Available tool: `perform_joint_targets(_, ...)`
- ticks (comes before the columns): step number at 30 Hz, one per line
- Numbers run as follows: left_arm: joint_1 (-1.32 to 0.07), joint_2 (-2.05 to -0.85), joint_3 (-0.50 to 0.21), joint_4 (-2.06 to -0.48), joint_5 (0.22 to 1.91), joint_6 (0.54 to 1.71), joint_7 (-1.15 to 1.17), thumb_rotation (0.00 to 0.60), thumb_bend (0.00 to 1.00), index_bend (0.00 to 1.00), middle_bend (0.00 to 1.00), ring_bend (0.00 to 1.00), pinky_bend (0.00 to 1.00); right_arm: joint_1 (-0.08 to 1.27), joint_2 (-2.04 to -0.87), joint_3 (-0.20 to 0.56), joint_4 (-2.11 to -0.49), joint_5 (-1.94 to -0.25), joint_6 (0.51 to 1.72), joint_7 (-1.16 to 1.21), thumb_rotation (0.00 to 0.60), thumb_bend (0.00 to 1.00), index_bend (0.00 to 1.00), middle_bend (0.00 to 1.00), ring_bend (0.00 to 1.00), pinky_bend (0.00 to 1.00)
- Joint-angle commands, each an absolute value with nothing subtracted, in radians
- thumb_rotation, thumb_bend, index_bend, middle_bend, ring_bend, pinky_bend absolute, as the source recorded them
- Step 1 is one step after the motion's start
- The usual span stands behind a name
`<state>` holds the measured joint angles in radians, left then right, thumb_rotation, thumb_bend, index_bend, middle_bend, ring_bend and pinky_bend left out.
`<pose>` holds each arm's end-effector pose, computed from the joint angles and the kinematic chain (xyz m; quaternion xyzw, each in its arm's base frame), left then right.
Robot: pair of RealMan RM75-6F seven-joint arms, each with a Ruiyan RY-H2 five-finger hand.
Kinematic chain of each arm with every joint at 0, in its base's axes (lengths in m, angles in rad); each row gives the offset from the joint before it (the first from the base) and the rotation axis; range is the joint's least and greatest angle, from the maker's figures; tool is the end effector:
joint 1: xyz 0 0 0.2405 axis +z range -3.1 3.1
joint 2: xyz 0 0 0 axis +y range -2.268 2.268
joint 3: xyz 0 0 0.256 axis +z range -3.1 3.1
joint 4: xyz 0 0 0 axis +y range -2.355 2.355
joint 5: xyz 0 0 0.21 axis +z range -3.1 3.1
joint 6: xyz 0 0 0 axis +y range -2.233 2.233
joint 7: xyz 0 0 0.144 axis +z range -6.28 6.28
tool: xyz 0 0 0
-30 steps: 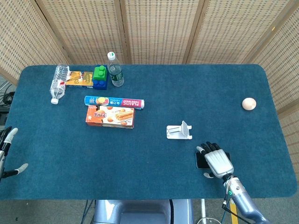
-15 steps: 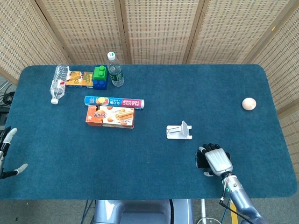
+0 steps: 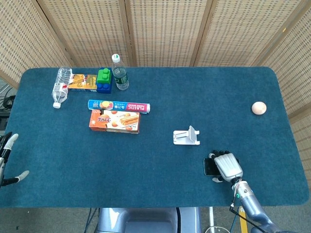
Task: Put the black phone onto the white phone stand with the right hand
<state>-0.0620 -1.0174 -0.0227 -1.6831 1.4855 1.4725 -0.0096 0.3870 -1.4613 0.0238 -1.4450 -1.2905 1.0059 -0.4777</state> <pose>-0.3130 0.1675 0.1804 -0.5958 -0.4022 -0.3627 0.5931 -0.2810 -0.2479 0.0000 0.7727 -0.3555 0.2127 0.4810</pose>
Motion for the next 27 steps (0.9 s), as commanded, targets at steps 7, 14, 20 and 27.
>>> perform_joint_targets(7, -0.064, -1.021, -0.023, -1.686, 1.484, 1.470, 0.000, 0.600, 0.00, 0.00, 0.00, 0.00, 0.00, 0.373, -1.495, -0.017, -1.344, -1.446, 1.091, -0.291, 0.600, 0.26, 0.44, 0.51, 0.49, 0.48)
perform_joint_targets(14, -0.065, -1.021, -0.024, -1.693, 1.480, 1.467, 0.008, 0.600, 0.00, 0.00, 0.00, 0.00, 0.00, 0.367, -1.475, -0.023, -1.333, -1.549, 1.191, -0.155, 0.600, 0.26, 0.46, 0.53, 0.51, 0.49)
perform_joint_targets(20, -0.064, -1.020, -0.024, -1.689, 1.481, 1.468, 0.001, 0.600, 0.00, 0.00, 0.00, 0.00, 0.00, 0.373, -1.420, -0.005, -1.390, -1.587, 1.244, -0.041, 0.600, 0.26, 0.46, 0.53, 0.51, 0.49)
perform_joint_targets(27, -0.067, -1.018, -0.025, -1.687, 1.479, 1.463, -0.005, 0.600, 0.00, 0.00, 0.00, 0.00, 0.00, 0.431, -1.344, 0.094, -1.490, -1.534, 1.218, 0.089, 0.600, 0.26, 0.46, 0.53, 0.51, 0.49)
